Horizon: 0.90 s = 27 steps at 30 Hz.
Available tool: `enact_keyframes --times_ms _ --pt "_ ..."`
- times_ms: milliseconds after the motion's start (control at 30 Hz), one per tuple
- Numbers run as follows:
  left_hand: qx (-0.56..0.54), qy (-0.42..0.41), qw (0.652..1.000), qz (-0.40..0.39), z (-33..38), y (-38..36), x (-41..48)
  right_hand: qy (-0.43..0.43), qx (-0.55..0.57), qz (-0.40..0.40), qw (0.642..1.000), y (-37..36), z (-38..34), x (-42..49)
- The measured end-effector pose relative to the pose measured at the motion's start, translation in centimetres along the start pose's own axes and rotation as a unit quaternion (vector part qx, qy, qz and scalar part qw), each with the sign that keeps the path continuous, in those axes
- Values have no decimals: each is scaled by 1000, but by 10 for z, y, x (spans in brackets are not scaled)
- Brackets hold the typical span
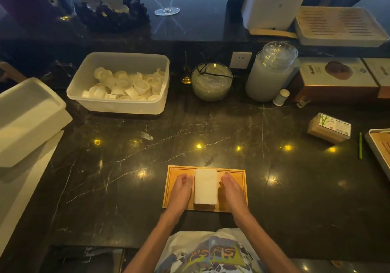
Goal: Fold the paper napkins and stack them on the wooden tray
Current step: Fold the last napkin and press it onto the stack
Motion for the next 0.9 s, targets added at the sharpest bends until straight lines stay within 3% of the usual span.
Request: enact_keyframes --times_ms 167,467,900 --pt "-67 39 993 -95 -1 -20 -13 -57 127 -108 984 -22 -5 -8" --pt "-63 13 989 -132 5 -25 -19 -68 148 -123 979 -30 0 -2" --pt "-132 48 980 -143 1 -25 -15 -90 183 -120 972 -30 1 -7"
Point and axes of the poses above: each hand's wrist, its own x-axis towards the middle knuckle, its own y-axis out of the back of the hand, z = x × y, the point moved 2 cm from there along x, towards the middle knuckle, and after that the axes turned 9 degrees about -x, right-handed, at the moved point
